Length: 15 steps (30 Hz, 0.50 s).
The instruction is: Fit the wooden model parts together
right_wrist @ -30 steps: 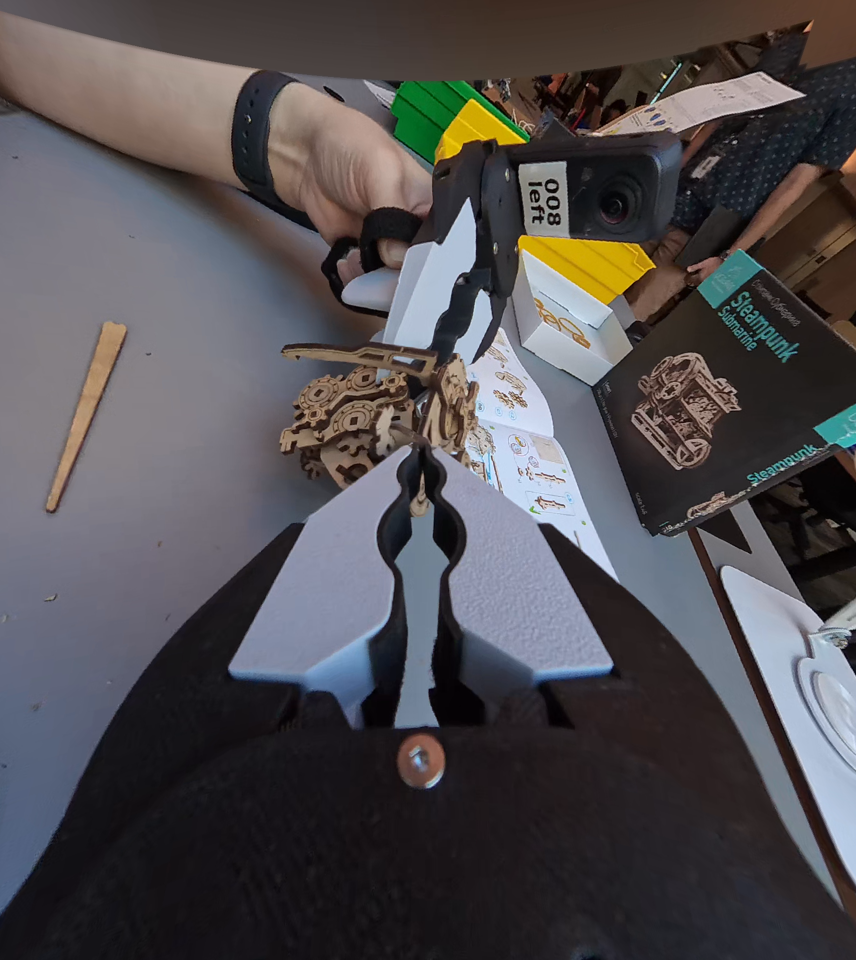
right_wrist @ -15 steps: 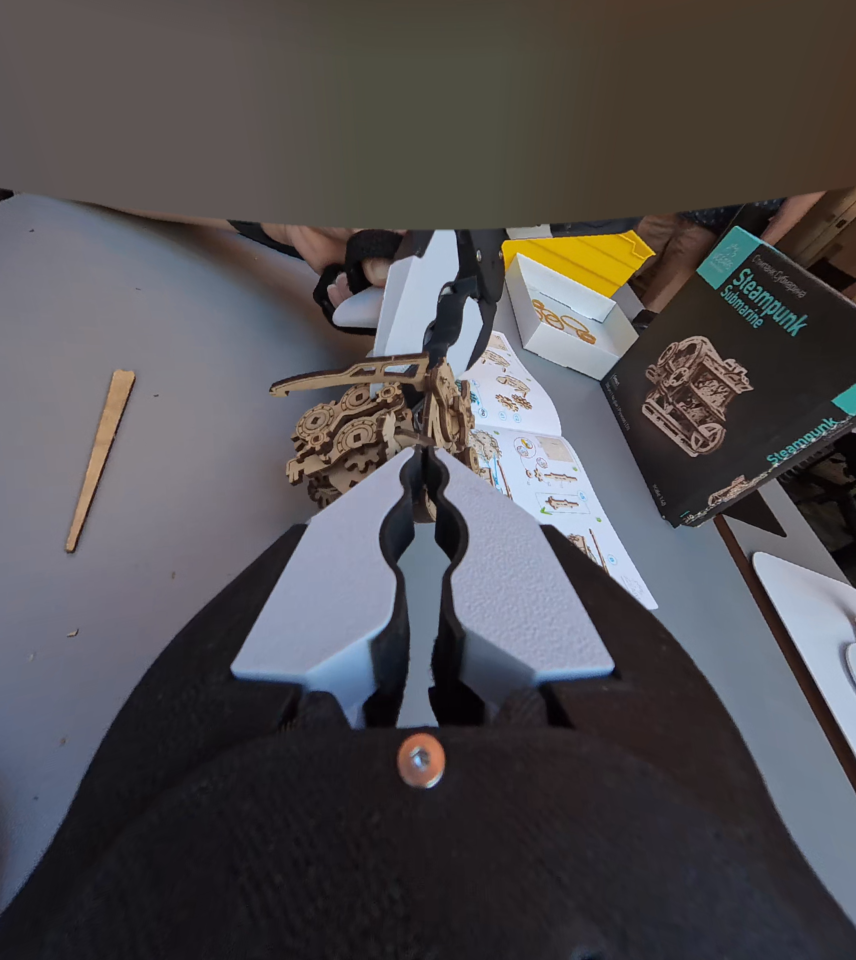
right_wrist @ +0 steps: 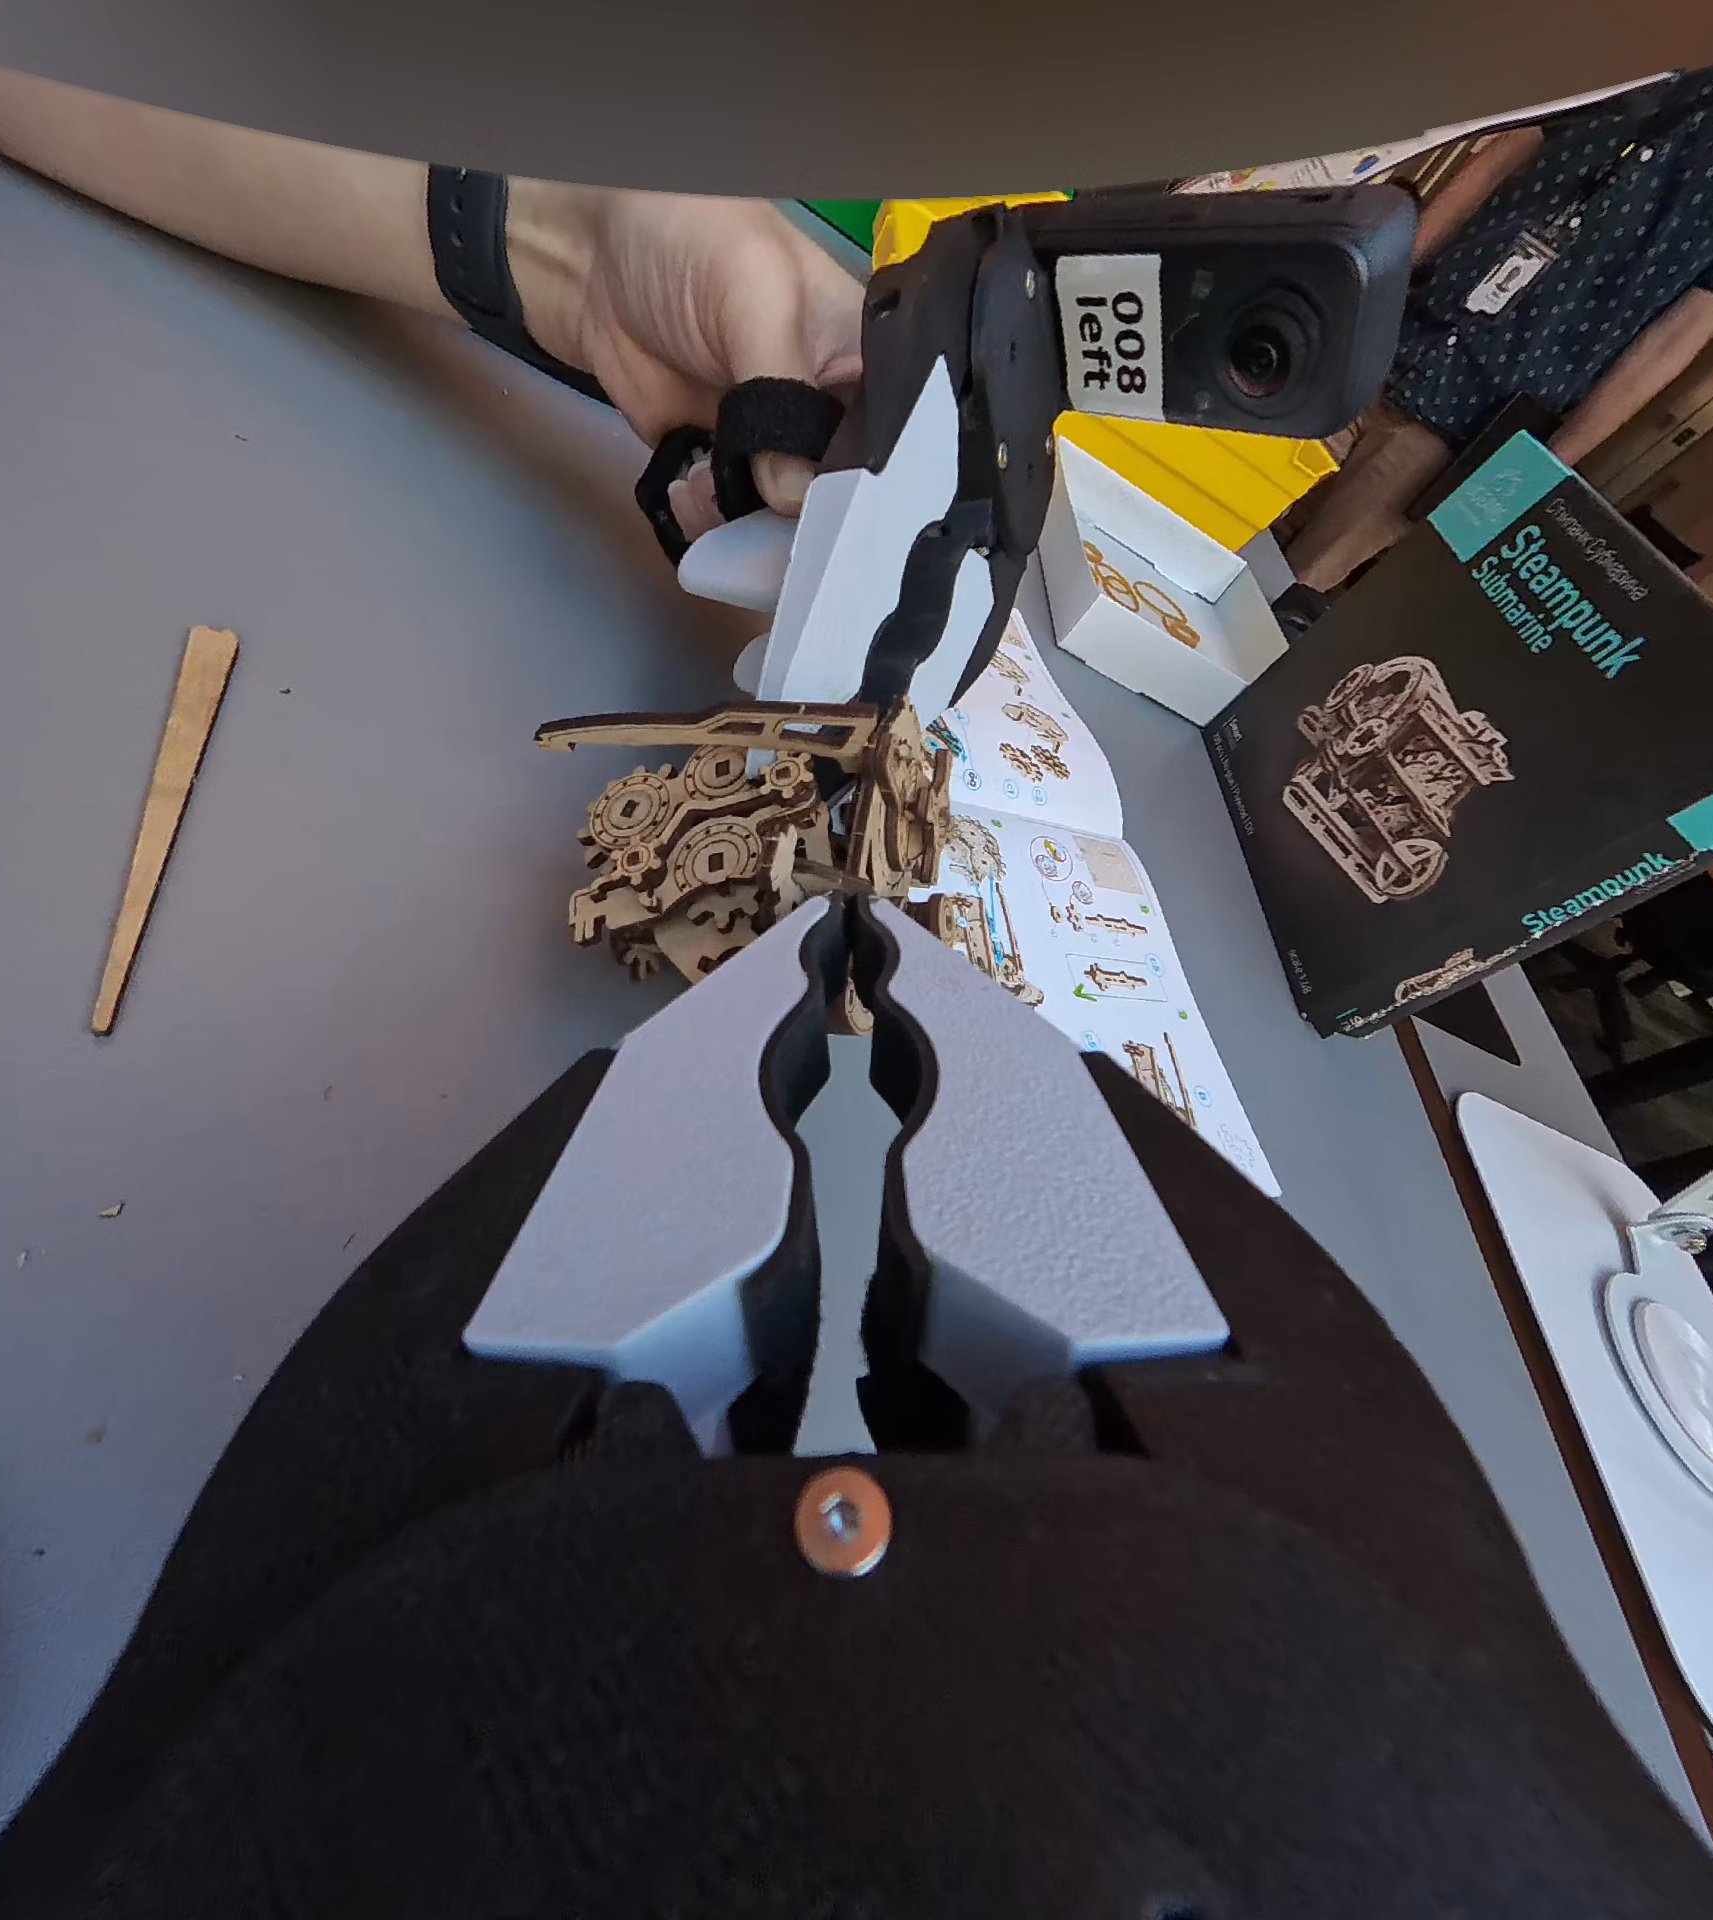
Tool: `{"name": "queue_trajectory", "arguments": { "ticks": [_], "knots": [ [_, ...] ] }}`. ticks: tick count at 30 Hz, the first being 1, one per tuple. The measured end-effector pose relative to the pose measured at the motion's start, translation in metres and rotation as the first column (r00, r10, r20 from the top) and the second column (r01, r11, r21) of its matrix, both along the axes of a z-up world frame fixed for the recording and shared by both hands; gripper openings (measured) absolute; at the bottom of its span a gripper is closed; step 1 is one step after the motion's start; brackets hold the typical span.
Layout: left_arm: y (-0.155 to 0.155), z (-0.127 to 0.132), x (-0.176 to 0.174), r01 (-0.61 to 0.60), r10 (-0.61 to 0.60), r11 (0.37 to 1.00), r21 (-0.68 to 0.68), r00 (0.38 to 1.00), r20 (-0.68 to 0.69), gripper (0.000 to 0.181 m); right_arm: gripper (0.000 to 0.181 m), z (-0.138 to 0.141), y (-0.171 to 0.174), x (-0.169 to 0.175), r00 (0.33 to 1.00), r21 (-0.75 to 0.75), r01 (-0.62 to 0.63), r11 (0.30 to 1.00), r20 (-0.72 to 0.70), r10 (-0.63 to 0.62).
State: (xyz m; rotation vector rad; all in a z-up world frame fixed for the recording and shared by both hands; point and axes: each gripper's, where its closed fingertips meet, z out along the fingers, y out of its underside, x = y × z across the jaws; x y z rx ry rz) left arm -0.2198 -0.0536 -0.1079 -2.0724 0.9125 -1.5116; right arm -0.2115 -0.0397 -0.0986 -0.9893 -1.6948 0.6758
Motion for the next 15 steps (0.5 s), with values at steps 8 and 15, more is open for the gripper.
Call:
{"name": "queue_trajectory", "arguments": {
  "ticks": [8,15],
  "knots": [
    [0.002,-0.002,-0.002,-0.006,0.006,1.000,-0.020,1.000,0.003,0.010,0.000,-0.003,0.002,-0.001,1.000,-0.003,0.005,1.000,0.013,-0.005],
    [0.015,-0.006,-0.009,-0.078,0.080,0.995,-0.066,0.996,0.029,0.010,0.007,0.003,0.011,0.005,1.000,-0.071,-0.005,0.997,-0.029,0.003]
  ]
}}
